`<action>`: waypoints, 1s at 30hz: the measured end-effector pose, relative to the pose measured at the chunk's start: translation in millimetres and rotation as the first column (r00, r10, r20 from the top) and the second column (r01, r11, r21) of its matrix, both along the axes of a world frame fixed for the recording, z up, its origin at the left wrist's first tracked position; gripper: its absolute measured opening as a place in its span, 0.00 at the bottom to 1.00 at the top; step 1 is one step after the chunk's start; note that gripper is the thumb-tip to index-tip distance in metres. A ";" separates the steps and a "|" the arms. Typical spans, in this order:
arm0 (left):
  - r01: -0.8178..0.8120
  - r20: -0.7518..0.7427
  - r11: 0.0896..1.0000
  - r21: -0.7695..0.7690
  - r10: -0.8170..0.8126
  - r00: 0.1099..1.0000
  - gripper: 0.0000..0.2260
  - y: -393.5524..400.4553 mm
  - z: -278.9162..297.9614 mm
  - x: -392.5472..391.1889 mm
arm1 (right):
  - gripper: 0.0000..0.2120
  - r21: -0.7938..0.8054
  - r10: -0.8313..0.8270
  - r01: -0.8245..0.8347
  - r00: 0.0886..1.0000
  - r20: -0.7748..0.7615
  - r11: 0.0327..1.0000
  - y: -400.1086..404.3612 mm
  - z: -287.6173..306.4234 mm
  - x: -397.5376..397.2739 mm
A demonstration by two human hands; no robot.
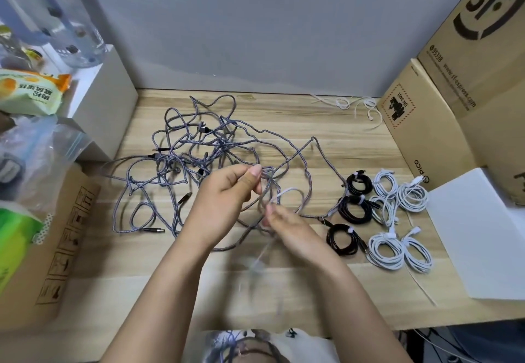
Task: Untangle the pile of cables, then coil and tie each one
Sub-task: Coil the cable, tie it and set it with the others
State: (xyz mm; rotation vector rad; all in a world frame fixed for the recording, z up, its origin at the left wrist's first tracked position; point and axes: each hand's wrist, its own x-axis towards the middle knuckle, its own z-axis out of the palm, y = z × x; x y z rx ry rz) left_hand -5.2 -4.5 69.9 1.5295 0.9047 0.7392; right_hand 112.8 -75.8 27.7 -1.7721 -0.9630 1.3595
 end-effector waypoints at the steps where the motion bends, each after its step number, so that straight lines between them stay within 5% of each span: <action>1: -0.026 -0.037 0.999 0.019 0.027 0.999 0.16 1.5 -2.7 -2.4 | 0.13 -0.018 0.100 -0.099 0.985 0.137 0.995 -3.0 -3.5 0.6; 5: -0.109 -0.156 0.992 0.070 0.119 0.981 0.18 1.2 -4.9 -8.3 | 0.14 -0.224 0.357 -0.279 0.754 0.552 0.934 -9.7 5.8 4.2; 6: -0.125 -0.190 0.987 0.096 0.142 0.971 0.17 0.4 -4.7 -9.3 | 0.15 -0.216 0.335 -0.257 0.691 0.640 0.942 -10.0 12.0 3.7; 8: -0.139 -0.233 0.982 0.131 0.167 0.958 0.15 -0.5 -4.2 -10.0 | 0.15 0.047 0.064 -0.140 0.695 0.717 0.989 -8.7 25.0 2.4; 10: -0.105 -0.228 0.988 0.109 0.128 0.965 0.15 -0.1 -1.1 -10.0 | 0.12 0.417 -0.280 0.028 0.781 0.559 0.909 -5.2 35.2 3.1; 12: -0.050 -0.138 0.999 0.011 0.051 0.989 0.16 -1.0 5.9 -7.8 | 0.06 0.563 -0.329 0.068 0.866 0.377 0.824 -0.9 40.9 6.6; 15: 0.027 0.064 0.972 -0.235 -0.012 0.998 0.19 -4.0 15.5 -1.3 | 0.08 0.500 -0.104 0.039 0.989 0.103 0.865 3.8 40.8 4.7; 18: 0.156 0.242 0.870 -0.467 -0.044 0.969 0.18 -2.5 21.0 -3.4 | 0.08 0.475 -0.031 0.102 0.987 -0.156 0.874 2.6 40.8 0.5; 21: 0.547 0.634 0.544 -0.637 -0.034 0.772 0.15 0.6 14.5 -7.7 | 0.14 0.326 -0.075 0.277 0.852 -0.517 0.904 -0.1 48.9 -1.3; 23: 0.710 0.781 0.359 -0.606 0.101 0.616 0.14 -6.9 11.3 -5.0 | 0.15 0.283 -0.109 0.302 0.834 -0.541 0.910 1.8 47.9 -0.7; 26: 0.750 0.816 0.322 -0.578 0.225 0.532 0.13 -15.4 10.3 -1.6 | 0.22 0.253 -0.126 0.248 0.901 -0.416 0.935 6.4 39.0 -3.7; 28: 0.771 0.837 0.331 -0.544 0.270 0.475 0.11 -15.6 12.5 -2.5 | 0.15 0.256 -0.050 0.112 0.971 -0.235 0.960 4.4 32.9 -6.1; 30: 0.692 0.823 0.446 -0.568 0.295 0.486 0.10 -12.9 20.1 -0.3 | 0.14 0.220 0.070 -0.050 0.994 -0.086 0.974 -0.3 29.3 -9.9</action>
